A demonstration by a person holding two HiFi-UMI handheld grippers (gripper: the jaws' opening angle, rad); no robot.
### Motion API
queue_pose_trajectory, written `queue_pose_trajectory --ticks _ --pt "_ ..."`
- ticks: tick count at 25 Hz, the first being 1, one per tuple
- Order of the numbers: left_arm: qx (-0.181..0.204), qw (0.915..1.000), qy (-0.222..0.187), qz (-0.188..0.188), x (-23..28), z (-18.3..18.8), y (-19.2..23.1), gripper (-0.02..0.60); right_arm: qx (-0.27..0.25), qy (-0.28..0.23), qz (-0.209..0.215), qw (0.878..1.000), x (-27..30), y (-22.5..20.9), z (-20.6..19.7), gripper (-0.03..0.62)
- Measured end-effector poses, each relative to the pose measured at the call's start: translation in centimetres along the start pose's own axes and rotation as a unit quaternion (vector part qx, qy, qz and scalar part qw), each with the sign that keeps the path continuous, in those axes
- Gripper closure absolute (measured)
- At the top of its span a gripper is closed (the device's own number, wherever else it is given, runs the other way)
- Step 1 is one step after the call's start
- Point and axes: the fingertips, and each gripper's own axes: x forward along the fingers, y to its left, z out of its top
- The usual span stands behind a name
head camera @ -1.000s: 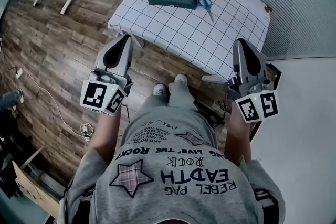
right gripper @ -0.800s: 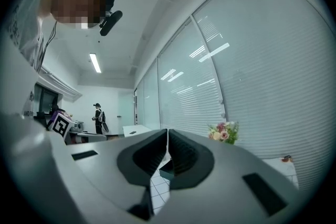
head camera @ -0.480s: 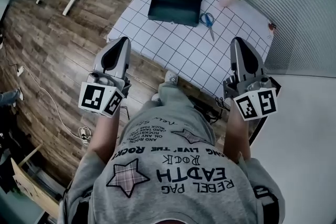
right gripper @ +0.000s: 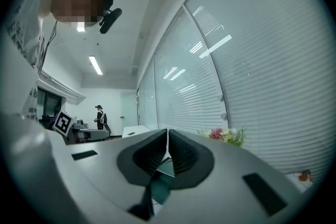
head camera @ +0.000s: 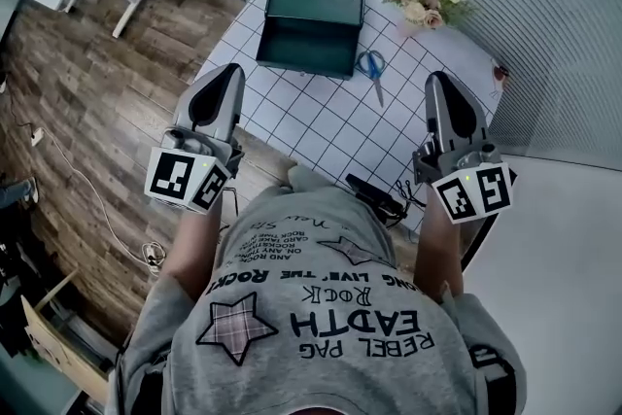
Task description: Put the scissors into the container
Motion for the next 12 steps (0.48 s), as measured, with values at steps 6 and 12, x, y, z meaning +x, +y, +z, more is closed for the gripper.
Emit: queue_pose_trajectory --ticks 6,12 --pt "-0.003 0.9999 0.009 -0.002 2.3 -0.5 -0.7 0.572 0.001 0.016 0.005 1.000 1.1 -1.5 -1.5 0.577" --pt "0.001 0.9997 0.023 -0.005 3.5 -0.9 -0.4 0.572 0.010 0.023 -0.002 1.000 1.8 -3.0 -2.3 0.577"
